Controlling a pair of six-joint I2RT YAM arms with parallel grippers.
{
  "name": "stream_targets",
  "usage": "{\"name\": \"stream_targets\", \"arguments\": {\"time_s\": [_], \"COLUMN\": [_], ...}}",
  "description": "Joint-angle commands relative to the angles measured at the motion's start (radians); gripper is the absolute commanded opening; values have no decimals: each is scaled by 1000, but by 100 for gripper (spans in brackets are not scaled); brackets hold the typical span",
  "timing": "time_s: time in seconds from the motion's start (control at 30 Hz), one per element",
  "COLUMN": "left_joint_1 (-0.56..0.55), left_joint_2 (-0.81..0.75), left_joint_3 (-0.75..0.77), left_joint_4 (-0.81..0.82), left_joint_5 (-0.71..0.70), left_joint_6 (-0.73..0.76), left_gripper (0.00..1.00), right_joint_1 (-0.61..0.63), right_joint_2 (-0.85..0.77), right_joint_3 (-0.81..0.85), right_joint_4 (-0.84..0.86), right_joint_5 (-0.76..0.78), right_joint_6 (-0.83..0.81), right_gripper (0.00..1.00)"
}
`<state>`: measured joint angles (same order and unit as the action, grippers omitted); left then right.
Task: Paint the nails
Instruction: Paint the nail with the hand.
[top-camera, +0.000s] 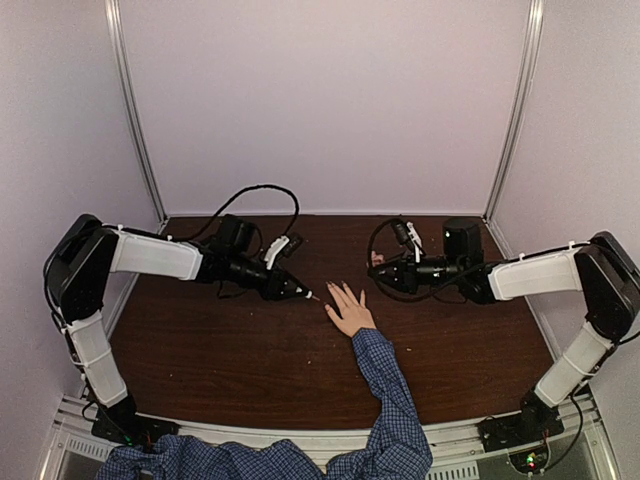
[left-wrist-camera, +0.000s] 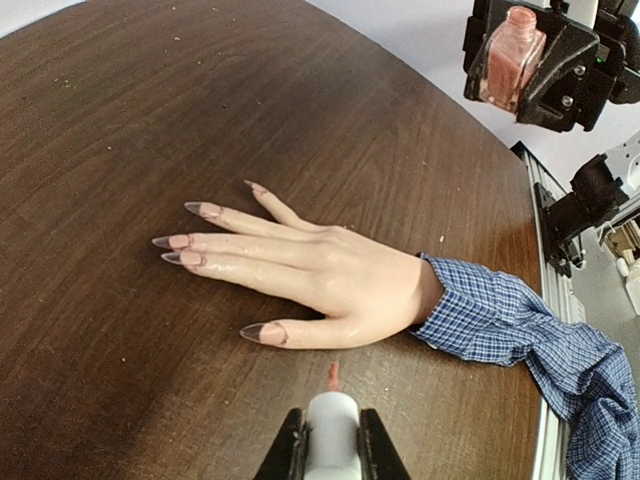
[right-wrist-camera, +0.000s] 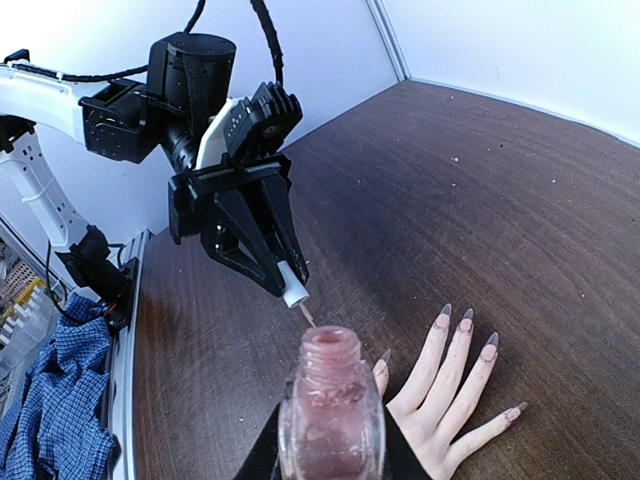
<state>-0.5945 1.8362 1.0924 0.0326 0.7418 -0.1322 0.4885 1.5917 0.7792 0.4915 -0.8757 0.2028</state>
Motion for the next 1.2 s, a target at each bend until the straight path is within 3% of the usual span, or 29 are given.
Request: {"name": "stream_targets", "arguments": {"time_s": [0.0,0.27,0.47,1.17], "left_joint_1": [9,11,12,10], "left_joint_2": [50,116,145,206], "left_joint_3": [0,18,35,95], "left_joint_4": [102,165,161,124], "left_joint_5": [29,57,51,77], "left_joint_6": [10,8,9,6], "left_gripper": [0,0,0,0], "right_joint_1": [-7,-8,-8,-8], "right_joint_2": [7,117,162,196], "right_joint_3": [-3,-18,-18,-9], "right_joint_4": [84,306,371,408], "right_joint_5": [31,16,5,-28], "right_joint_6": [19,120,162,186], "right_gripper": [0,0,0,0]}}
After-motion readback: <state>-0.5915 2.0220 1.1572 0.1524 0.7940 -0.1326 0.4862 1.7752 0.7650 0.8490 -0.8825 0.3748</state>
